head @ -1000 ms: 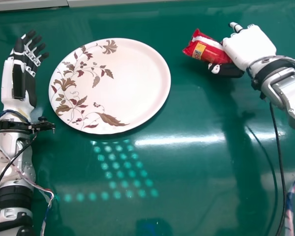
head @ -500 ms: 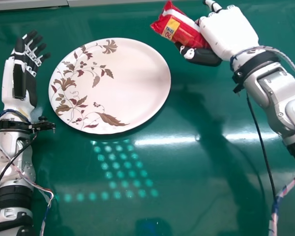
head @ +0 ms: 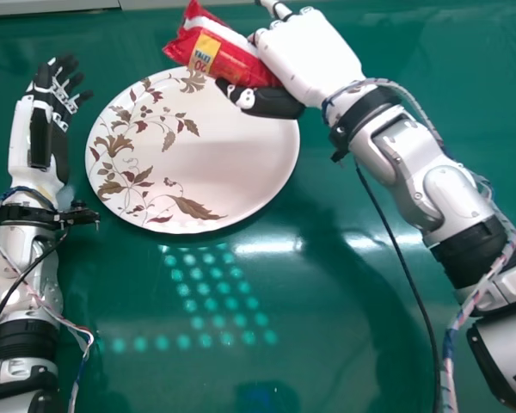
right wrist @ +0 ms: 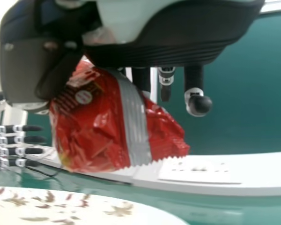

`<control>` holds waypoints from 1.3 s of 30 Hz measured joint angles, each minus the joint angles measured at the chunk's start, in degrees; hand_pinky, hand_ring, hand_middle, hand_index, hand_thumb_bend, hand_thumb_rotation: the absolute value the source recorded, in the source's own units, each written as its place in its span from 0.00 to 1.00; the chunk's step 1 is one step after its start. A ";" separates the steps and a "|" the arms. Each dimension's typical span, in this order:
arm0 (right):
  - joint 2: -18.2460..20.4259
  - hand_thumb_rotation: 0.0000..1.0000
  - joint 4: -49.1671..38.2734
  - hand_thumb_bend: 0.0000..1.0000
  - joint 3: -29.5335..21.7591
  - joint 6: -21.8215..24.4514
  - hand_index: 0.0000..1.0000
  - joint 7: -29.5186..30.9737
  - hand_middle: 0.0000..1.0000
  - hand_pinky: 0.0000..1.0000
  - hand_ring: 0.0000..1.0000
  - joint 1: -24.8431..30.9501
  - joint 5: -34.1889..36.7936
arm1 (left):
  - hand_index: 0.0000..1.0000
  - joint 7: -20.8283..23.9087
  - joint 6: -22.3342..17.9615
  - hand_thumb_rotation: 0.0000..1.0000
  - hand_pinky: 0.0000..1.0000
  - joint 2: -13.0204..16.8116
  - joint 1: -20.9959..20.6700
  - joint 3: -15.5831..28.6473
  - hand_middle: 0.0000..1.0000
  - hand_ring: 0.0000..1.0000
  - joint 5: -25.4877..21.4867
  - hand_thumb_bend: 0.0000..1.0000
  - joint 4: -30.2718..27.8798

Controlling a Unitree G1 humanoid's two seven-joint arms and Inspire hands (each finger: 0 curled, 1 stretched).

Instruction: Pick up biscuit and place it in the plate

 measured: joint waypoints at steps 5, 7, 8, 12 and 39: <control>5.69 0.11 6.71 0.50 1.63 -0.20 0.47 -2.38 0.16 0.05 0.09 -2.73 0.12 | 0.90 0.08 0.12 0.70 0.96 -0.15 -0.37 -0.29 0.92 0.98 -0.04 0.85 -0.17; 6.84 0.12 9.24 0.50 2.45 -0.33 0.47 -3.72 0.16 0.04 0.09 -3.53 -0.03 | 0.90 0.32 0.64 0.69 0.98 -0.20 -0.28 -0.36 0.92 0.99 -0.04 0.86 -0.69; 7.26 0.12 10.68 0.50 2.91 -0.53 0.47 -4.92 0.17 0.05 0.09 -3.95 -0.39 | 0.90 0.57 0.99 0.69 0.99 -0.22 -0.19 -0.38 0.92 0.99 0.00 0.86 -1.03; 8.55 0.11 17.78 0.50 5.00 -1.23 0.47 -8.54 0.17 0.05 0.09 -6.69 -1.49 | 0.91 1.16 1.39 0.70 1.00 -0.28 0.21 -0.50 0.93 1.00 0.45 0.85 -2.14; 12.82 0.06 37.60 0.52 10.43 -3.99 0.48 -14.27 0.32 0.09 0.14 -13.48 -0.40 | 1.00 1.06 0.87 0.69 1.00 -0.47 2.54 -1.04 0.98 1.00 0.90 0.79 -6.04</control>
